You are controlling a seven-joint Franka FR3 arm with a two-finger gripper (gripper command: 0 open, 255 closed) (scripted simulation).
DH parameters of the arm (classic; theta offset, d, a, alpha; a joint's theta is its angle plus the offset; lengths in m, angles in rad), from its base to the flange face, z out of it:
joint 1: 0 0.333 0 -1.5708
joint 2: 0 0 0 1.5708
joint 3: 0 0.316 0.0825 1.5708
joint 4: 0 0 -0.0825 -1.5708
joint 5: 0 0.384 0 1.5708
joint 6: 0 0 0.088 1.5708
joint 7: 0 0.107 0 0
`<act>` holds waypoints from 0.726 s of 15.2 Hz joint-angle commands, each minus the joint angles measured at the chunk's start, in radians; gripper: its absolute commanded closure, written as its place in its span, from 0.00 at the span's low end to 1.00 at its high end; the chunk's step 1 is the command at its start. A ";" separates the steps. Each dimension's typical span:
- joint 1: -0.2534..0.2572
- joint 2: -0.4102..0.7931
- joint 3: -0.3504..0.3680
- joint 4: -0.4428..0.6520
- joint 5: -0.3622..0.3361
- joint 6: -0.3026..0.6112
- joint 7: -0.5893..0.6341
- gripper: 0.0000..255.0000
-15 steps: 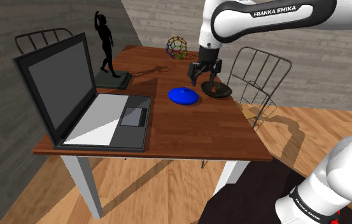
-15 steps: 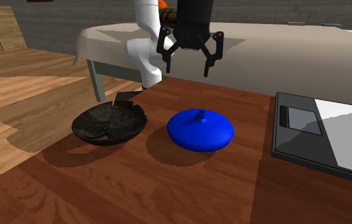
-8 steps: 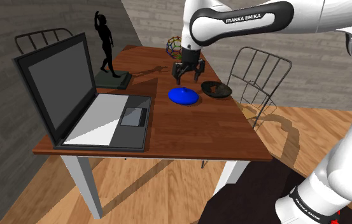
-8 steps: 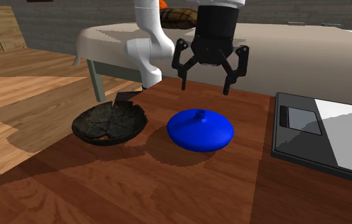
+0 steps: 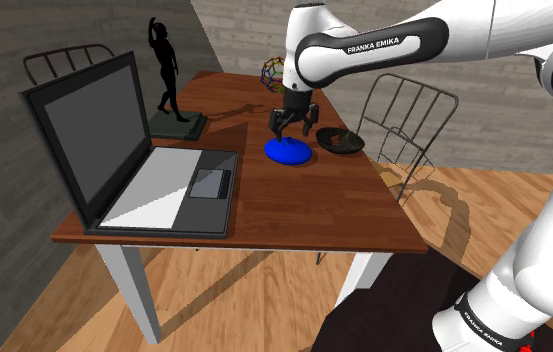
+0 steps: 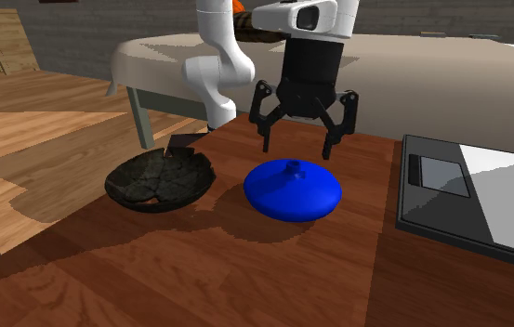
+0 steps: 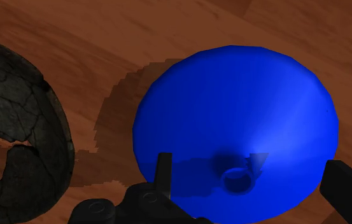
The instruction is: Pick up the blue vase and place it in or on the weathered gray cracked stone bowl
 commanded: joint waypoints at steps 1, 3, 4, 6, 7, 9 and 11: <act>0.000 0.001 0.000 -0.002 0.000 0.003 0.000 0.00; 0.000 0.001 0.000 -0.002 0.000 0.003 0.000 0.00; 0.000 0.001 0.000 -0.002 0.000 0.003 0.000 0.00; 0.000 0.001 0.000 -0.002 0.000 0.003 0.000 0.00; 0.000 0.001 0.000 -0.002 0.000 0.003 0.000 1.00; 0.000 0.001 0.000 -0.002 0.000 0.003 0.000 1.00; 0.000 0.001 0.000 -0.002 0.000 0.003 0.000 1.00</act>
